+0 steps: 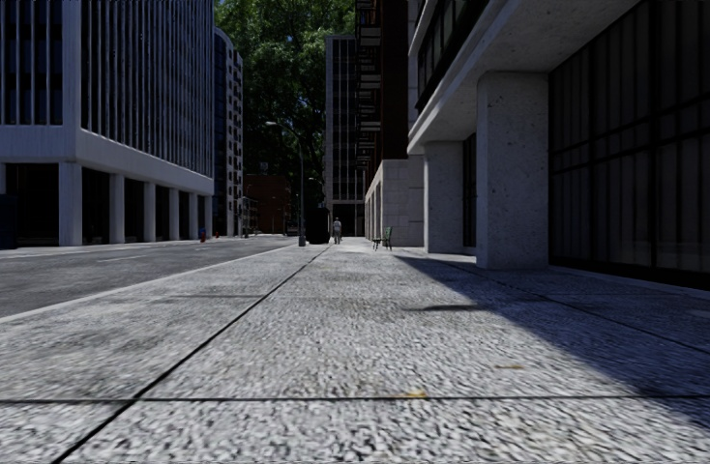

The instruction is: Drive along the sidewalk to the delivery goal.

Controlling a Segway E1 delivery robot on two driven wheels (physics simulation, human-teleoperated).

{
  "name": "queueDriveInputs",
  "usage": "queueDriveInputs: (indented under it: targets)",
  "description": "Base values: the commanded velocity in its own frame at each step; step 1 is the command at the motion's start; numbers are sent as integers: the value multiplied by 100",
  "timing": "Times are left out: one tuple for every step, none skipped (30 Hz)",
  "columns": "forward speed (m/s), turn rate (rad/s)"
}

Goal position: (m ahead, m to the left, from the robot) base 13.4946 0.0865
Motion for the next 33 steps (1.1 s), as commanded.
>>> queueDriveInputs:
  targets:
    - [200,0]
    - [200,0]
    - [200,0]
    - [200,0]
    - [200,0]
    - [200,0]
    - [200,0]
    - [200,0]
    - [200,0]
    - [200,0]
    - [200,0]
    - [200,0]
    - [200,0]
    - [200,0]
    - [200,0]
    - [200,0]
    - [200,0]
    - [200,0]
    - [200,0]
    - [200,0]
    - [200,0]
    - [200,0]
    - [200,0]
    - [200,0]
    - [200,0]
    - [200,0]
    - [200,0]
    - [200,0]
    - [200,0]
    - [200,0]
    - [200,0]
    - [200,0]
    - [200,0]
